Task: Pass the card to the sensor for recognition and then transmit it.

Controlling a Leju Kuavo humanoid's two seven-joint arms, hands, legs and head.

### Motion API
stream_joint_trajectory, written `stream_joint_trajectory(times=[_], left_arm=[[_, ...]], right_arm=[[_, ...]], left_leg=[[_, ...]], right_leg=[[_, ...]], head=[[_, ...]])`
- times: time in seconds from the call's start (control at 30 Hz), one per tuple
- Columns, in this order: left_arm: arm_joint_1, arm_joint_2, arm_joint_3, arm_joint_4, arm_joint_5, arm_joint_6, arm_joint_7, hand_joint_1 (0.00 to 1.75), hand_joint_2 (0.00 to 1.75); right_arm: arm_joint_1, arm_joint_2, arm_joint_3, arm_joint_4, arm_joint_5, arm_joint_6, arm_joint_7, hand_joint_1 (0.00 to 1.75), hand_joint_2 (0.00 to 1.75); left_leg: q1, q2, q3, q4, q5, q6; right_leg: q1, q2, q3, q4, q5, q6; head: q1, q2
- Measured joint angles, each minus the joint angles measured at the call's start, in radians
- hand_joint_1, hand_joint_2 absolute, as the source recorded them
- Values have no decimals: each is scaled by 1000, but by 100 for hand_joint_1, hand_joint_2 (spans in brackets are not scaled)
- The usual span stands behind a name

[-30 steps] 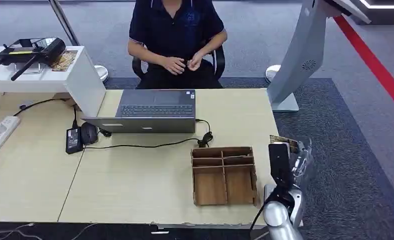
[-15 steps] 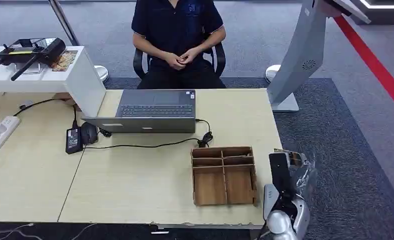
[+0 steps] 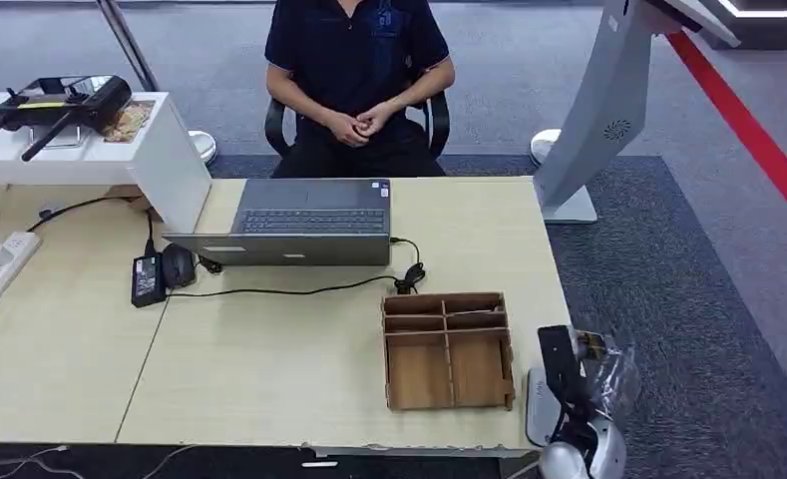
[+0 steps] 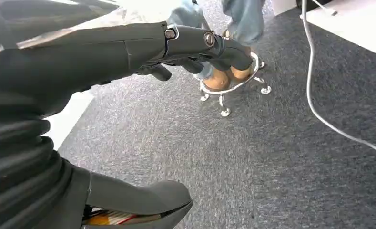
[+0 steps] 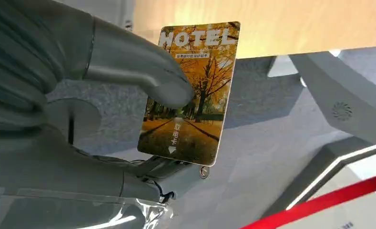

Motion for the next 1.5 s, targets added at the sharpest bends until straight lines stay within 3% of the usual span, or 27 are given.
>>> stream_joint_trajectory(times=[0.23, 0.67, 1.1, 1.3, 1.5], left_arm=[[0, 0, 0, -3, -3, 0, 3, 0, 175], [0, 0, 0, -5, -6, 0, -4, 0, 175], [0, 0, 0, -5, -9, 0, -19, 0, 175], [1, 0, 0, -5, -6, 0, -28, 0, 175], [1, 0, 0, -5, -6, 0, -36, 0, 175]], right_arm=[[16, -20, 4, 39, 9, 0, 34, 175, 175], [14, -20, 11, 69, 9, 0, 7, 175, 175], [-5, 21, 10, 34, 19, -1, -117, 175, 175], [-6, 69, 8, -67, 30, -2, -240, 175, 175], [-2, 104, 22, -186, 22, -2, -258, 175, 175]], left_leg=[[0, 0, 0, 0, 0, 0], [0, 0, 0, 0, 0, 0], [0, 0, 0, 0, 0, 0], [0, 0, 0, 0, 0, 0], [0, 0, 0, 0, 0, 0]], right_leg=[[0, 0, 0, 0, 0, 0], [0, 0, 0, 0, 0, 0], [0, 0, 0, 0, 0, 0], [0, 0, 0, 0, 0, 0], [0, 0, 0, 0, 0, 0]], head=[[0, 0], [0, 0], [0, 0], [0, 0], [0, 0]])
